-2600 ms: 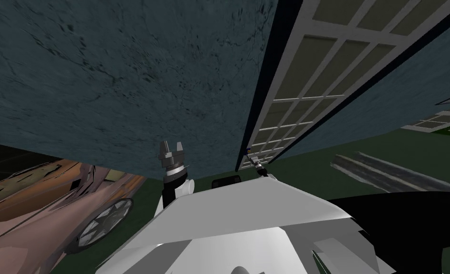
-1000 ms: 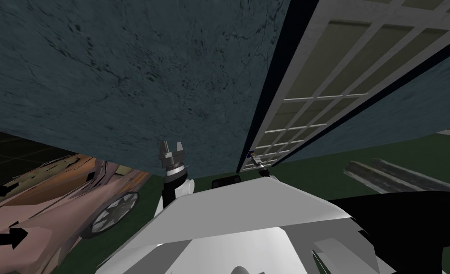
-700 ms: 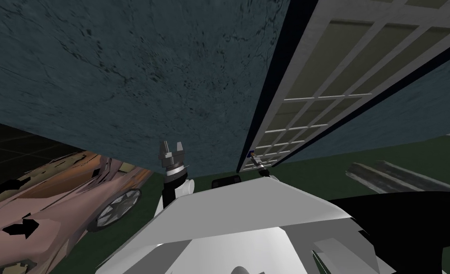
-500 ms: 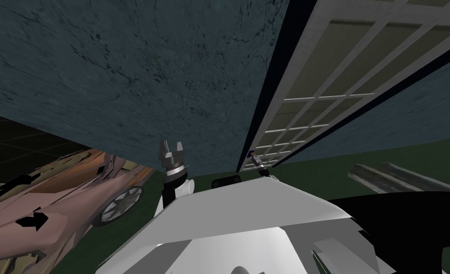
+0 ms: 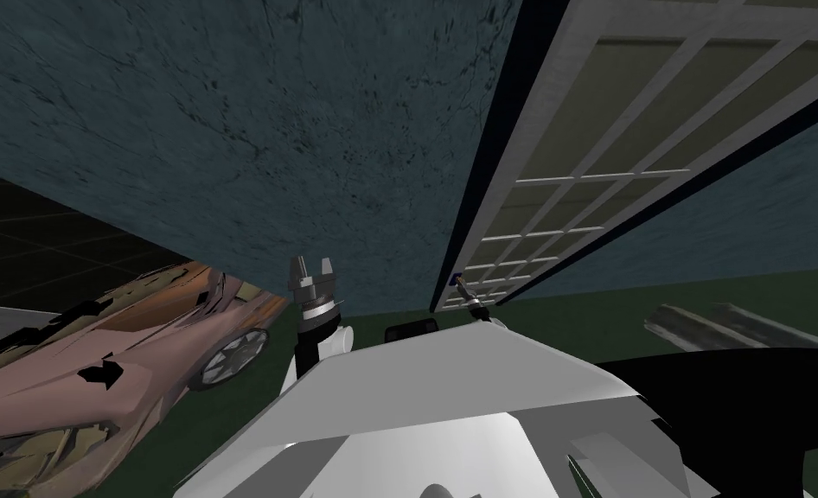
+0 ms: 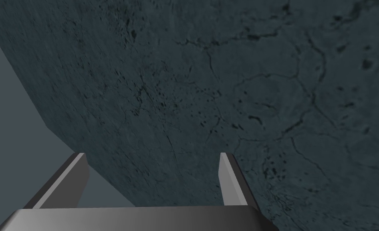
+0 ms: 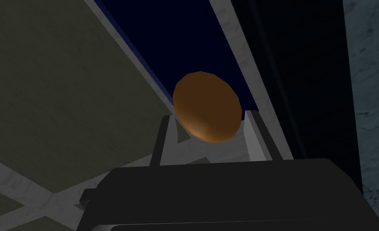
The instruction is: Pull the door open
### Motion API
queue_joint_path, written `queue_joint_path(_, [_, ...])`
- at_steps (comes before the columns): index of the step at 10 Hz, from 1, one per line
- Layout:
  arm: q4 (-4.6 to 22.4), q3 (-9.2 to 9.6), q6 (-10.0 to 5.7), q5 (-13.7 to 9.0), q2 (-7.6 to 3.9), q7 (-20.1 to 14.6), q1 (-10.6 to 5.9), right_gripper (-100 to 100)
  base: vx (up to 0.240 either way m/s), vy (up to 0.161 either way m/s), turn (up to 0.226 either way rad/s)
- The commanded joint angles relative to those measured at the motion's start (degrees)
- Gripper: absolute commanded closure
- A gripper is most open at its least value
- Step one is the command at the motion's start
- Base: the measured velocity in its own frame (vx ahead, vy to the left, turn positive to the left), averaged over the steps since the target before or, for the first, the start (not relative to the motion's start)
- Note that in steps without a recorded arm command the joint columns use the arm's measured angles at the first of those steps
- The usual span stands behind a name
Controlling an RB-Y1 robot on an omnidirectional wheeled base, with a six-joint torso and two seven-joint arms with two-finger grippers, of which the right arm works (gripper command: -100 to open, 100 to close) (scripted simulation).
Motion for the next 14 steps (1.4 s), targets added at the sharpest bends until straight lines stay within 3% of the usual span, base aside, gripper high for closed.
queue_joint_path(1, [0.01, 0.29, 0.08, -0.4, 0.13, -1.58, 0.04, 100, -0.034, -0.021, 0.03])
queue_joint_path(14, [0.22, 3.27, 1.0, -7.31, -0.37, -20.02, -0.69, 100, -0.037, -0.019, 0.056])
